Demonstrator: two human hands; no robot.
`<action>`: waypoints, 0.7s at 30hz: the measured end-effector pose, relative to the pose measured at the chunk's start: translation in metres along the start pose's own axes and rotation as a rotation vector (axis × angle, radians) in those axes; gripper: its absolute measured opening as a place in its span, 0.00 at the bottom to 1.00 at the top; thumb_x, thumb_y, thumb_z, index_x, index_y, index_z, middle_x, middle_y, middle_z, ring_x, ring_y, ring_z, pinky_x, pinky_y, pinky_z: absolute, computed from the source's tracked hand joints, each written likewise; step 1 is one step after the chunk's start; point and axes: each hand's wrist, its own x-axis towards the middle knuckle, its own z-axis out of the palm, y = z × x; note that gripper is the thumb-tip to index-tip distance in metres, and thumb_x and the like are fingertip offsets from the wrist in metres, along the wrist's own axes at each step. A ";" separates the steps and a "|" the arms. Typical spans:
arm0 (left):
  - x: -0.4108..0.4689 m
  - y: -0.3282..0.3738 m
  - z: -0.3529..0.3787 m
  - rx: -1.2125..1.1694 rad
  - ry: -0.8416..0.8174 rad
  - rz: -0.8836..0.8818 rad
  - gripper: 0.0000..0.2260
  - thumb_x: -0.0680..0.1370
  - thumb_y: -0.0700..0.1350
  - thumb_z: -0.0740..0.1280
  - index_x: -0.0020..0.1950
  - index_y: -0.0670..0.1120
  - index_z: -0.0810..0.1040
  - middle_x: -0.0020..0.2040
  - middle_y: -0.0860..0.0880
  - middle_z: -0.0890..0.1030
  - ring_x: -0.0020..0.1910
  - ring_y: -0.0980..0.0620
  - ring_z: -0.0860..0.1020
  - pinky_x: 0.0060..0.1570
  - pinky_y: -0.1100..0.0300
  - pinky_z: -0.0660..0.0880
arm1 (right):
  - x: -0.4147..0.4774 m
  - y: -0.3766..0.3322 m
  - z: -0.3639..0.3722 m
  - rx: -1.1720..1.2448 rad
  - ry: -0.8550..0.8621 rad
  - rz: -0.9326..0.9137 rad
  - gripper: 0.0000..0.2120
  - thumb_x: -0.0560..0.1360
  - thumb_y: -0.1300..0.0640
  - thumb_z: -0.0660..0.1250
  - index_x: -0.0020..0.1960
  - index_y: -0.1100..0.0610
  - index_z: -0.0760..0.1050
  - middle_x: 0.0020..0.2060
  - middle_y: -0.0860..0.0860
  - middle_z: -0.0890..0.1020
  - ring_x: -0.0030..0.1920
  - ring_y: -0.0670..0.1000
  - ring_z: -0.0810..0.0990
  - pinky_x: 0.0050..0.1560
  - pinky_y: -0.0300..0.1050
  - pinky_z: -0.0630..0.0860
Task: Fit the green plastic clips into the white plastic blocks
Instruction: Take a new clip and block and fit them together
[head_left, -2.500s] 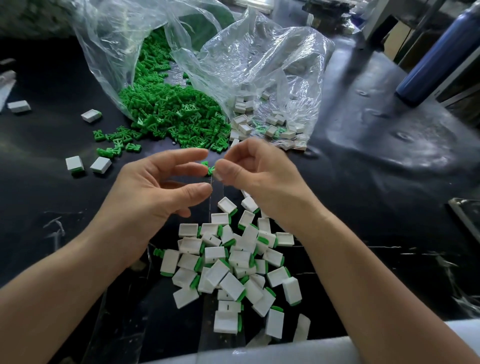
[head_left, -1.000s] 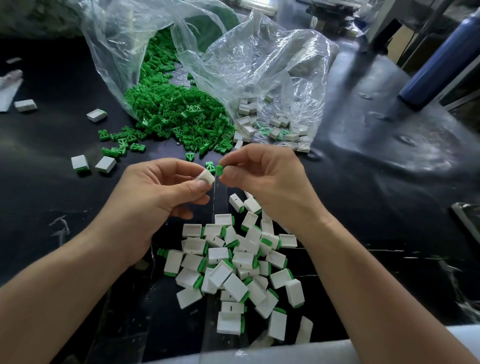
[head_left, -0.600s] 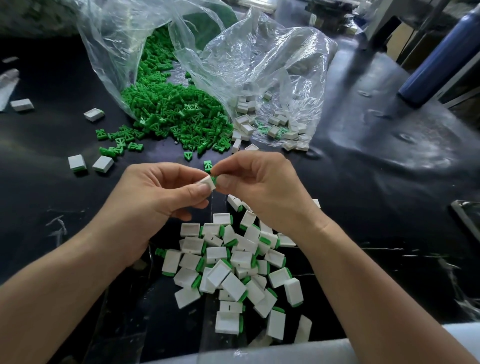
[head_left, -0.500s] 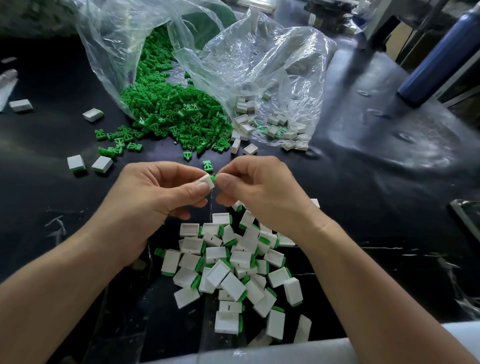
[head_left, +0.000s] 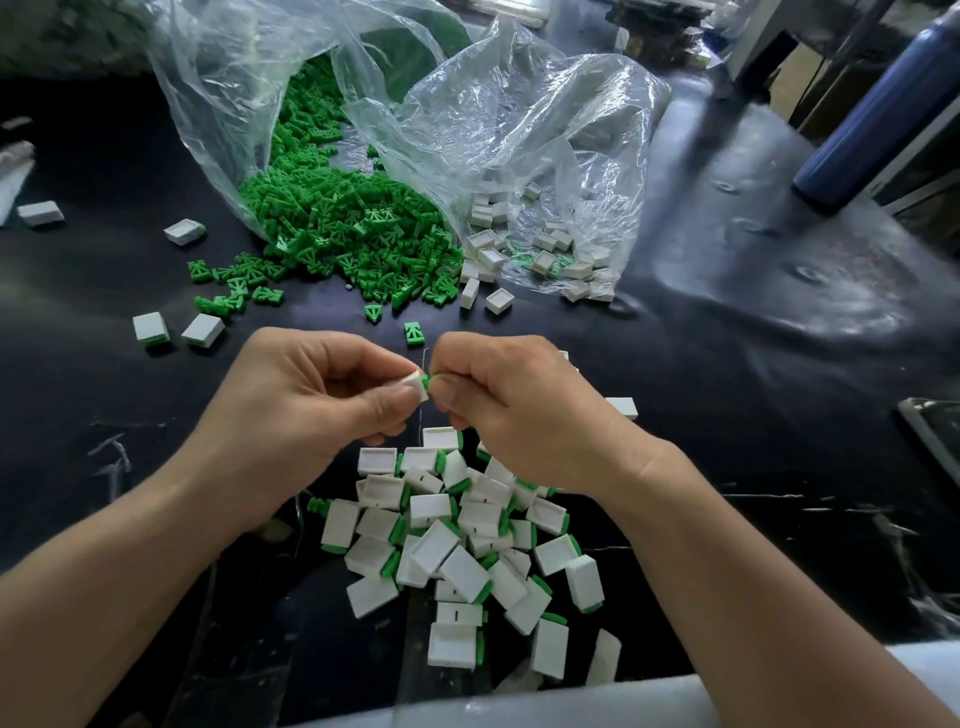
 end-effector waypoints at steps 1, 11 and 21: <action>0.000 0.000 0.000 0.013 -0.005 0.012 0.08 0.61 0.44 0.71 0.38 0.46 0.83 0.33 0.44 0.83 0.28 0.55 0.80 0.30 0.66 0.77 | 0.000 -0.001 -0.001 -0.030 -0.009 -0.017 0.09 0.77 0.59 0.60 0.38 0.53 0.66 0.34 0.53 0.76 0.36 0.52 0.69 0.39 0.49 0.65; -0.002 -0.004 -0.002 0.135 -0.096 0.037 0.08 0.60 0.47 0.70 0.37 0.49 0.84 0.31 0.46 0.83 0.28 0.56 0.77 0.30 0.63 0.76 | -0.001 -0.004 -0.002 -0.283 -0.091 -0.114 0.11 0.78 0.58 0.58 0.38 0.54 0.61 0.29 0.46 0.65 0.36 0.52 0.65 0.38 0.50 0.62; 0.004 0.000 -0.003 -0.198 -0.081 -0.011 0.12 0.58 0.49 0.72 0.39 0.48 0.85 0.34 0.45 0.84 0.29 0.54 0.80 0.28 0.66 0.75 | 0.000 0.001 -0.006 0.391 0.073 0.042 0.12 0.79 0.59 0.59 0.36 0.55 0.71 0.29 0.48 0.76 0.31 0.44 0.76 0.33 0.37 0.71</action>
